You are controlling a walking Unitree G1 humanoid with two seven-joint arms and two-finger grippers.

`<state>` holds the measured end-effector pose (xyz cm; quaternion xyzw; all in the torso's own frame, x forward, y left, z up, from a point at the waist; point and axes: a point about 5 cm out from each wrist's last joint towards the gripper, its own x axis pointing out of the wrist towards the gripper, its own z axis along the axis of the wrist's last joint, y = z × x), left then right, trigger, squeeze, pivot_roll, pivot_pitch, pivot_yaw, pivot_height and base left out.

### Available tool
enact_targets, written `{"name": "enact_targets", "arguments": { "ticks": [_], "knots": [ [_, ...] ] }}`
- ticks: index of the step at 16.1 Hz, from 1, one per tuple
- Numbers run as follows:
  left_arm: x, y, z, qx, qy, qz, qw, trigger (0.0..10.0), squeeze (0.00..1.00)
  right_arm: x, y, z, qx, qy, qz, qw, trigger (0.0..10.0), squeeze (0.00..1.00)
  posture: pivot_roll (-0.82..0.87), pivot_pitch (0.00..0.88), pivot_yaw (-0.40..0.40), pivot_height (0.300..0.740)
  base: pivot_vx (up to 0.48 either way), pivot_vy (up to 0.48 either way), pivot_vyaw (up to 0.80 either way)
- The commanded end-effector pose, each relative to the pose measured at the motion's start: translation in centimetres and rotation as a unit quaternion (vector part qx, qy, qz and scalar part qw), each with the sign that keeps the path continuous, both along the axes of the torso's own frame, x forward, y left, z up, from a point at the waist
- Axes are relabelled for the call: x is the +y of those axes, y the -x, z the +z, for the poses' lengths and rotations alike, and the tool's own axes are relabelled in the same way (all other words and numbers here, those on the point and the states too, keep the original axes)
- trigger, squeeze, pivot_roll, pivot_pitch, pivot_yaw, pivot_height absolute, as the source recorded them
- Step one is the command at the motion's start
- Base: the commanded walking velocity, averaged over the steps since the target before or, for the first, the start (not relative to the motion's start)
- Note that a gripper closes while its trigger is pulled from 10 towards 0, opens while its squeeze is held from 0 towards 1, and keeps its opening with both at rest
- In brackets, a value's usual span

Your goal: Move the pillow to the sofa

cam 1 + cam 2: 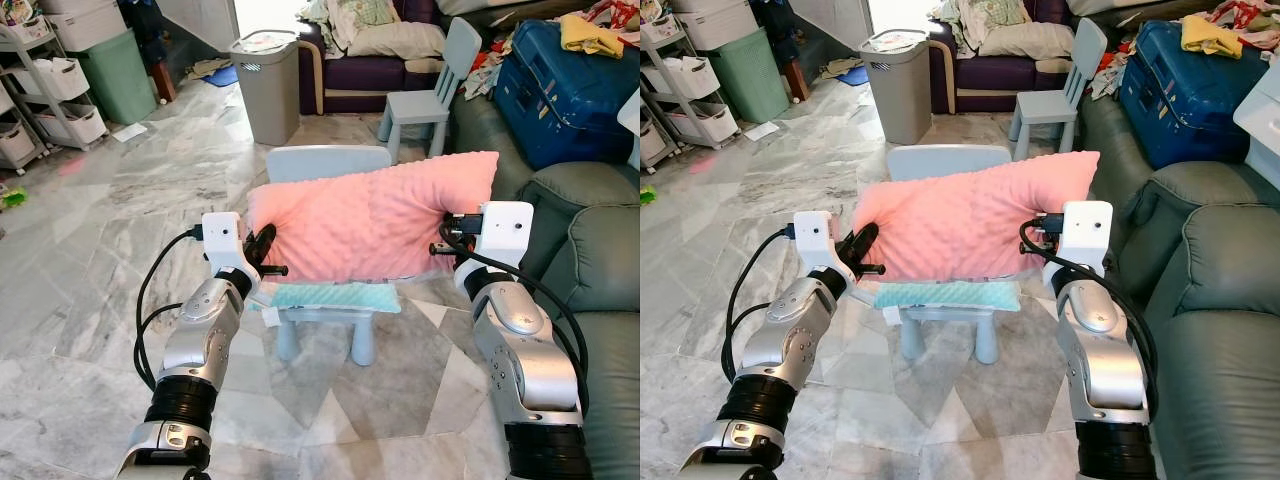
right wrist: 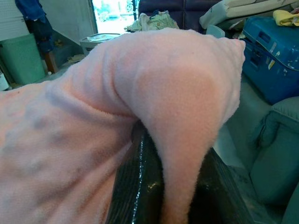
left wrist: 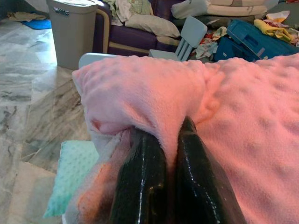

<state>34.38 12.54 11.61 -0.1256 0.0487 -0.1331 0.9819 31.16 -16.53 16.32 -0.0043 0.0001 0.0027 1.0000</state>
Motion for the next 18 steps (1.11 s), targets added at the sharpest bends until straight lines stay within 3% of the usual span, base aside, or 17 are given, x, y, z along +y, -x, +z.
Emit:
{"name": "enact_targets", "arguments": {
  "ticks": [1, 18],
  "knots": [
    [0.27, -0.1, 0.5, -0.012, -0.008, 0.006, 1.0, 10.0, 0.0, 0.34, -0.01, 1.07, -0.02, -0.003, 0.005, 1.0, 10.0, 0.0, -0.2, 0.0, 0.066, 0.74, 0.0, 0.0, 0.0],
    [-0.04, -0.03, 0.16, -0.013, -0.013, 0.01, 1.0, 10.0, 0.0, 0.08, 0.28, 0.68, -0.016, 0.002, 0.0, 1.0, 10.0, 0.0, -0.21, 0.0, 0.059, 0.74, 0.0, 0.0, 0.0]
  ]
}}
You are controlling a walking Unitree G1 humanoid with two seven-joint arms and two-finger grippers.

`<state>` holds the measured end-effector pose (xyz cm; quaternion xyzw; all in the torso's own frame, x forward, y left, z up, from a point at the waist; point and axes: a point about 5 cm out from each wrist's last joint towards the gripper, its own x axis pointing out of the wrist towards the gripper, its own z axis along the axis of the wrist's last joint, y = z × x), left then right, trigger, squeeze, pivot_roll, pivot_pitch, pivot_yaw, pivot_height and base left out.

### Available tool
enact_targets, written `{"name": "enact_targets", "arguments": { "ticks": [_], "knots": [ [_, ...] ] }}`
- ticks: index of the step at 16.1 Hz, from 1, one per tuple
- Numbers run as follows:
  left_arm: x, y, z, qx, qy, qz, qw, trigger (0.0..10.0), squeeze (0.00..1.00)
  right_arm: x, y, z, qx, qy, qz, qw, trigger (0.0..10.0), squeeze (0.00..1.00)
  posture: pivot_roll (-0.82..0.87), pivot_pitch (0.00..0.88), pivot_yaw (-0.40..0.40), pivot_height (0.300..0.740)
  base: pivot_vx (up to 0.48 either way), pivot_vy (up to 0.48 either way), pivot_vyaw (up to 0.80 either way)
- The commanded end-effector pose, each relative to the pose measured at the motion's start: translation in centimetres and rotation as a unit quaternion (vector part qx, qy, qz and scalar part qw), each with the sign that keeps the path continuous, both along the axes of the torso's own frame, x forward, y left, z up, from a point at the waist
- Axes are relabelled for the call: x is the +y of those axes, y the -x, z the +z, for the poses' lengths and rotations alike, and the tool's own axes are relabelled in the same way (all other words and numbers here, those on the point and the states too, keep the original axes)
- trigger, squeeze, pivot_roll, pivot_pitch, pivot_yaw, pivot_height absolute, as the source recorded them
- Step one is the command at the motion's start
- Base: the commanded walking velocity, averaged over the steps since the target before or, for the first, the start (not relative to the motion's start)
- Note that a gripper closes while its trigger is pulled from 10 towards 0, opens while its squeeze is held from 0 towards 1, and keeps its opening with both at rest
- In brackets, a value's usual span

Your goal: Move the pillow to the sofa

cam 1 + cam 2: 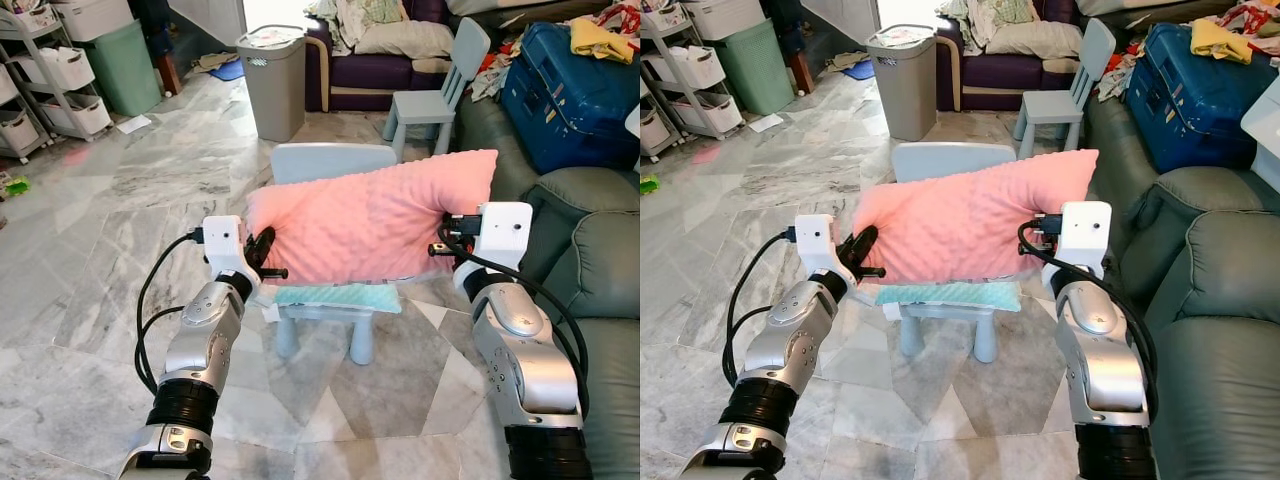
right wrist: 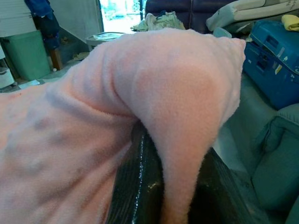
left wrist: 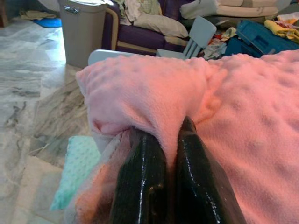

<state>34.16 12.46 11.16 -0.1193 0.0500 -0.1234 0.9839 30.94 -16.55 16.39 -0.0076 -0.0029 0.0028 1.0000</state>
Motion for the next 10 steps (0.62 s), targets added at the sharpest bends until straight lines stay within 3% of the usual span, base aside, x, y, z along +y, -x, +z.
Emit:
{"name": "enact_targets", "arguments": {
  "ticks": [1, 5, 10],
  "knots": [
    [0.05, -0.26, 0.61, -0.014, -0.007, 0.002, 1.0, 10.0, 0.0, 0.08, 0.06, 0.63, -0.013, -0.001, -0.001, 1.0, 10.0, 0.0, -0.21, 0.0, 0.059, 0.74, 0.0, 0.0, 0.0],
    [0.07, -0.38, 0.64, -0.016, -0.013, 0.005, 1.0, 10.0, 0.0, -0.12, 0.1, 0.55, -0.009, -0.001, -0.004, 1.0, 10.0, 0.0, -0.22, 0.0, 0.058, 0.74, 0.0, 0.0, 0.0],
    [0.58, -0.69, 0.8, -0.02, -0.02, 0.015, 0.999, 10.0, 0.0, -0.13, 0.15, 0.28, -0.002, -0.002, -0.003, 1.0, 10.0, 0.0, -0.22, 0.0, 0.053, 0.74, 0.0, 0.0, -0.71]
  ]
}}
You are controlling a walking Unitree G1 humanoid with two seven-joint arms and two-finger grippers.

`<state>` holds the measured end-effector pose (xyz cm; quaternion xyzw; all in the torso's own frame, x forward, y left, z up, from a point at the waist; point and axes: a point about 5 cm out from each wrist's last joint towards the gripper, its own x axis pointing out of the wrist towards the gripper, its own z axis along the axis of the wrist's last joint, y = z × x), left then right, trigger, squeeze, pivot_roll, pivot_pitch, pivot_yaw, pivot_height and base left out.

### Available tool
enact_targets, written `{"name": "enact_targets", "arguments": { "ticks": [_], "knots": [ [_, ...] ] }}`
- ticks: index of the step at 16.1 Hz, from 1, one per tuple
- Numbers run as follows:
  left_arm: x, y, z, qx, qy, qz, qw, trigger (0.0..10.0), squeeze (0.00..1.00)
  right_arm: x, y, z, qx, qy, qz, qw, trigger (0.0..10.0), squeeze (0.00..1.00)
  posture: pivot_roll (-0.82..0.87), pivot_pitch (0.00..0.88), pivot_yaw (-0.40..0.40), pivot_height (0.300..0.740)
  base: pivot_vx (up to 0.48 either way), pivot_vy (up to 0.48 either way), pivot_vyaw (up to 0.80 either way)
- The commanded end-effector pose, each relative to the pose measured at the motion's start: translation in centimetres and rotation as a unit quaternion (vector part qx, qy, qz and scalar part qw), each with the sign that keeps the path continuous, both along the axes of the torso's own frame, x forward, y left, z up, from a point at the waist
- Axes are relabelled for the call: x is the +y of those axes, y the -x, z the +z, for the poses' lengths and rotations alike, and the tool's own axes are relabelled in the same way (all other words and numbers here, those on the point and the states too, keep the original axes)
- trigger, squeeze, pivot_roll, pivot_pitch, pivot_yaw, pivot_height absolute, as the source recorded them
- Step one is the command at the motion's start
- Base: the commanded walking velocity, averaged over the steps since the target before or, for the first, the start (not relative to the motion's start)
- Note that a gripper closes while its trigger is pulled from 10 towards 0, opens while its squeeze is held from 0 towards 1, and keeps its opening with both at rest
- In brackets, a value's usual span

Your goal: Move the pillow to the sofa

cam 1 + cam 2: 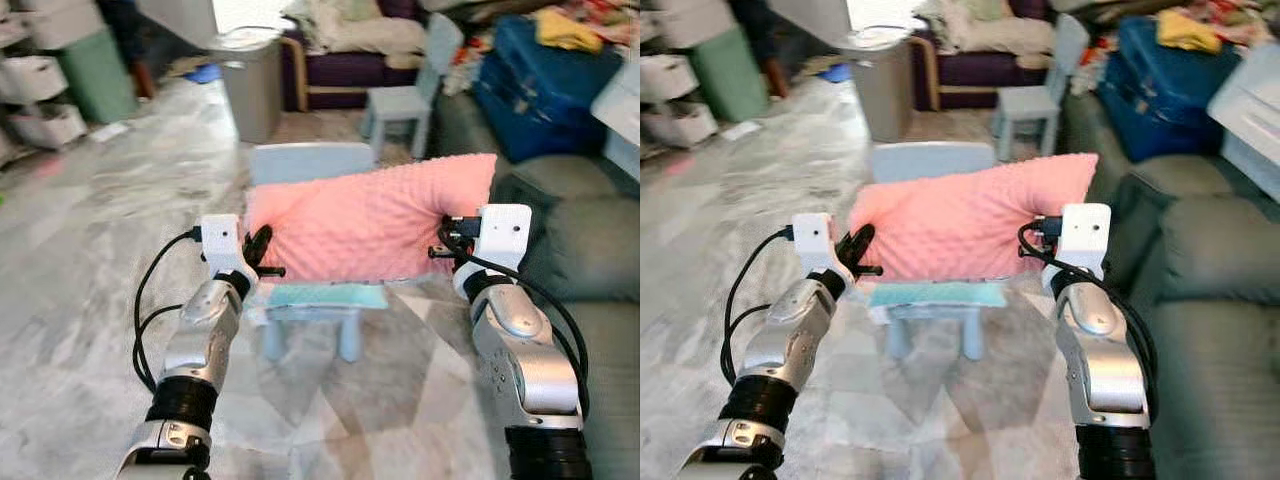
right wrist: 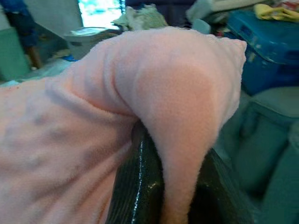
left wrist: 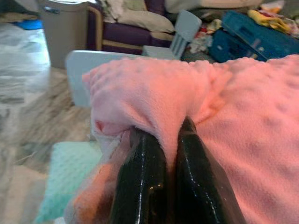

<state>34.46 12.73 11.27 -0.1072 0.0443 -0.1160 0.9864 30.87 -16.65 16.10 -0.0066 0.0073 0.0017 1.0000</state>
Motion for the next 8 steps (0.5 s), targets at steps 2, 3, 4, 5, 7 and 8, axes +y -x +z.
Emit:
{"name": "enact_targets", "arguments": {
  "ticks": [2, 3, 4, 5, 7, 8],
  "knots": [
    [0.09, -0.44, 0.74, -0.022, -0.01, 0.01, 1.0, 10.0, 0.0, -0.19, 0.03, 0.39, -0.009, 0.002, 0.0, 1.0, 10.0, 0.0, -0.22, 0.0, 0.035, 0.74, 0.0, 0.0, -0.78],
    [0.06, -0.44, 0.73, -0.022, -0.01, 0.01, 1.0, 10.0, 0.0, -0.21, 0.03, 0.37, -0.008, 0.002, 0.0, 1.0, 10.0, 0.0, -0.22, 0.0, 0.035, 0.74, 0.0, 0.0, -0.79],
    [0.06, -0.43, 0.7, -0.022, -0.009, 0.01, 1.0, 10.0, 0.0, -0.14, 0.03, 0.28, -0.007, 0.002, 0.001, 1.0, 10.0, 0.0, -0.22, 0.0, 0.026, 0.74, 0.0, 0.0, -0.78],
    [0.19, -0.41, 0.63, -0.022, -0.009, 0.009, 1.0, 10.0, 0.0, 0.06, 0.11, -0.09, 0.0, 0.0, 0.002, 1.0, 10.0, 0.0, -0.22, 0.0, 0.014, 0.74, 0.0, 0.0, -0.79],
    [0.37, -0.49, 0.81, -0.023, -0.014, 0.002, 1.0, 10.0, 0.0, 0.44, 0.16, -0.19, 0.003, -0.001, 0.006, 1.0, 10.0, 0.0, -0.2, 0.0, 0.042, 0.74, 0.0, 0.0, -0.79],
    [0.53, -0.51, 0.84, -0.023, -0.018, 0.0, 1.0, 10.0, 0.0, 0.51, 0.13, -0.23, 0.0, -0.002, 0.004, 1.0, 10.0, 0.0, -0.2, 0.0, 0.055, 0.74, 0.0, 0.0, -0.79]
  ]
}}
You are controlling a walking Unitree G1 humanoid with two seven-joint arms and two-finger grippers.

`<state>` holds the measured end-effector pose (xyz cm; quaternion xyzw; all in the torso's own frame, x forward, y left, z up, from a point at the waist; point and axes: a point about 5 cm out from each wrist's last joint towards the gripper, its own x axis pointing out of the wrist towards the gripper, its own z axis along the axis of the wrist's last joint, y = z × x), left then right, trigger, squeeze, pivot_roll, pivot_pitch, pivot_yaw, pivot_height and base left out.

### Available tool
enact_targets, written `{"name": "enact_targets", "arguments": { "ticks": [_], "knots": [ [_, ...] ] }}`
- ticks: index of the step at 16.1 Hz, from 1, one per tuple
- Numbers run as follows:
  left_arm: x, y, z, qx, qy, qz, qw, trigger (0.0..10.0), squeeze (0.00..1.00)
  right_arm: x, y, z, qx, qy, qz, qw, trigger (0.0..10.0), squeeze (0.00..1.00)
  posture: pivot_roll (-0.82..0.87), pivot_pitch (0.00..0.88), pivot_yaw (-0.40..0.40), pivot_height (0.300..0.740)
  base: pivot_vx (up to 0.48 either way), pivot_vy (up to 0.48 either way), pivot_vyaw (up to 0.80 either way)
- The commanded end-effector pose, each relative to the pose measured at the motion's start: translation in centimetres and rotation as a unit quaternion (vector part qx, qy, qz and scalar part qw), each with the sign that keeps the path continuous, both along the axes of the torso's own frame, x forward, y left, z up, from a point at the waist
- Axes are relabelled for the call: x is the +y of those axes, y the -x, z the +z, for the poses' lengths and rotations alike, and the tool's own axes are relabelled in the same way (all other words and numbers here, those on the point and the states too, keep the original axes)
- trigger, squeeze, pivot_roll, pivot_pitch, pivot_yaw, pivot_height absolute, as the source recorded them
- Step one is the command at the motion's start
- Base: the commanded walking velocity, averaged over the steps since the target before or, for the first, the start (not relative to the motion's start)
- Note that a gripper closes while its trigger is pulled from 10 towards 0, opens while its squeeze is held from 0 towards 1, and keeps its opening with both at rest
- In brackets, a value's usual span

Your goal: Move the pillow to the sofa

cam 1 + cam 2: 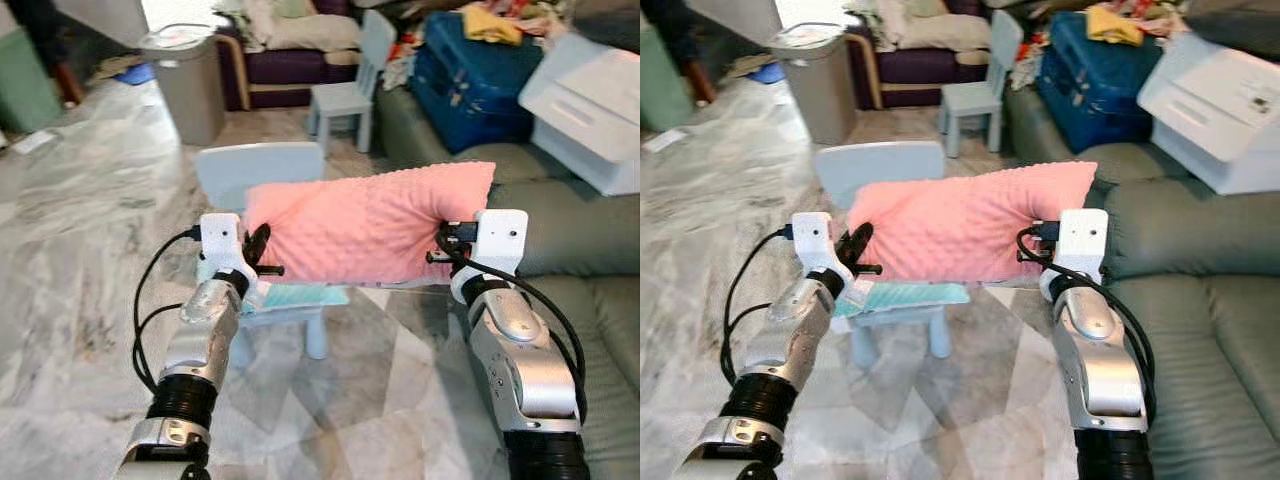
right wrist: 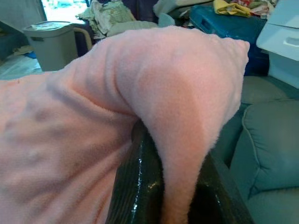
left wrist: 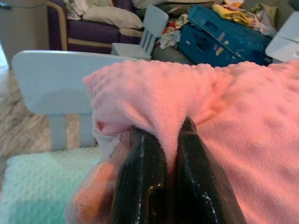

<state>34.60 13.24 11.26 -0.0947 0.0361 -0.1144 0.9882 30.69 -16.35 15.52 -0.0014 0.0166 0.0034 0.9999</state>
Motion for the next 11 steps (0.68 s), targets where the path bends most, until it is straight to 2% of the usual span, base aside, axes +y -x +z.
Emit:
{"name": "enact_targets", "arguments": {
  "ticks": [1, 5, 11],
  "knots": [
    [0.3, -0.5, 1.0, -0.014, -0.009, -0.002, 1.0, 10.0, 0.0, 0.0, -0.1, 0.3, -0.009, -0.006, -0.009, 1.0, 10.0, 0.0, -0.19, 0.0, 0.055, 0.74, 0.0, 0.0, -0.79],
    [1.2, -0.7, 1.5, -0.016, -0.008, 0.005, 1.0, 10.0, 0.0, 0.0, -0.2, 0.2, -0.009, -0.01, -0.01, 1.0, 10.0, 0.0, -0.18, 0.0, 0.077, 0.74, 0.0, 0.0, -0.79],
    [1.5, -0.8, 1.5, -0.01, 0.001, 0.003, 1.0, 10.0, 0.0, 0.1, -0.6, 0.3, -0.012, -0.015, -0.011, 1.0, 10.0, 0.0, -0.18, 0.0, 0.081, 0.74, 0.0, 0.0, -0.79]
  ]
}}
